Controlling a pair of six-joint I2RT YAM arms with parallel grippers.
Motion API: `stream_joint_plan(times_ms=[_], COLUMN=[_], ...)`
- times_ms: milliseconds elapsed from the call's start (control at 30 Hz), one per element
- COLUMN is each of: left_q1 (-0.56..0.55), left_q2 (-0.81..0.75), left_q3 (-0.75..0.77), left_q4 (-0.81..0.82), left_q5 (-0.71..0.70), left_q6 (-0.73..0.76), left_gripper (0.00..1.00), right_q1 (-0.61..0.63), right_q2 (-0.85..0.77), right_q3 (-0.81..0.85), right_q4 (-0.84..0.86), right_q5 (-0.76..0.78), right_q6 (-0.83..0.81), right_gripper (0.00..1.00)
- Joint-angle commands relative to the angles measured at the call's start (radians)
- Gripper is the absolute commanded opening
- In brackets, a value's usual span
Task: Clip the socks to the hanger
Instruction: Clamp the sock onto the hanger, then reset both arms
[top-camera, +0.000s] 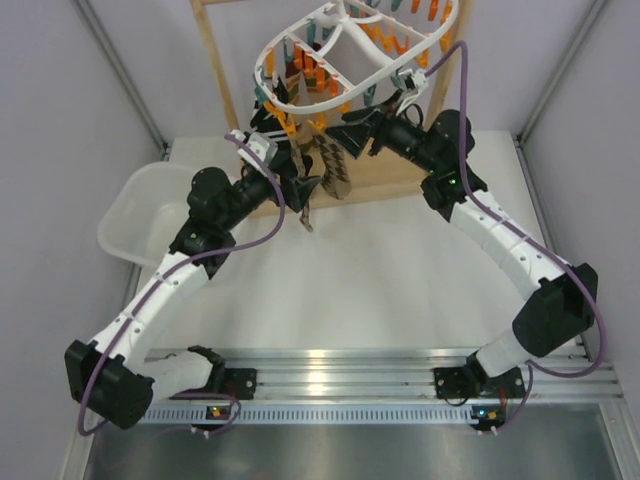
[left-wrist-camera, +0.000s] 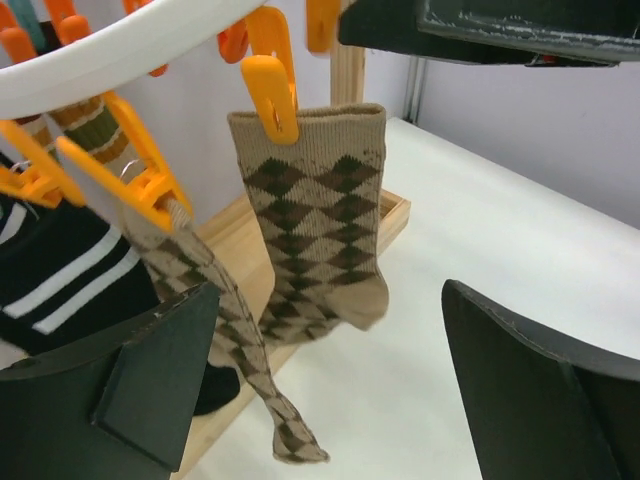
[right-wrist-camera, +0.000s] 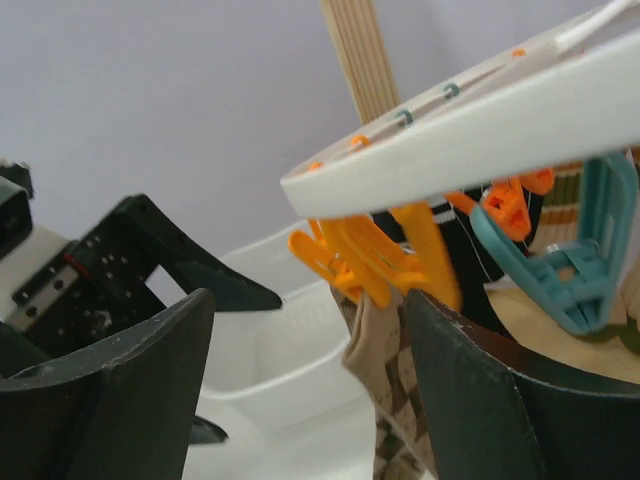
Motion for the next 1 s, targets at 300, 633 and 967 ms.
stream_joint_plan(times_ms=[300, 633, 967], left_q1=[0.263, 0.439, 0.440], left_q2=[-0.014, 0.120, 0.082], left_q3=[0.214, 0.377, 0.311], left_q4=[-0.822, -1.016, -1.007], left_q5=[-0.175, -0.283, -0.355], left_q6=[-0.116, -0.055, -0.008], left_gripper=[0.98, 0.98, 0.98], right_q1=[-0.014, -0.049, -0.267], right_q2=[-0.306, -0.587, -0.715], right_q3=[-0.300, -0.525, -0.562], right_q4=[-0.186, -0.436, -0.588], right_q5=[-0.026, 0.248, 0.296], right_q6=[-0.179, -0.392, -0.406], right_gripper=[0.93, 1.00, 1.00])
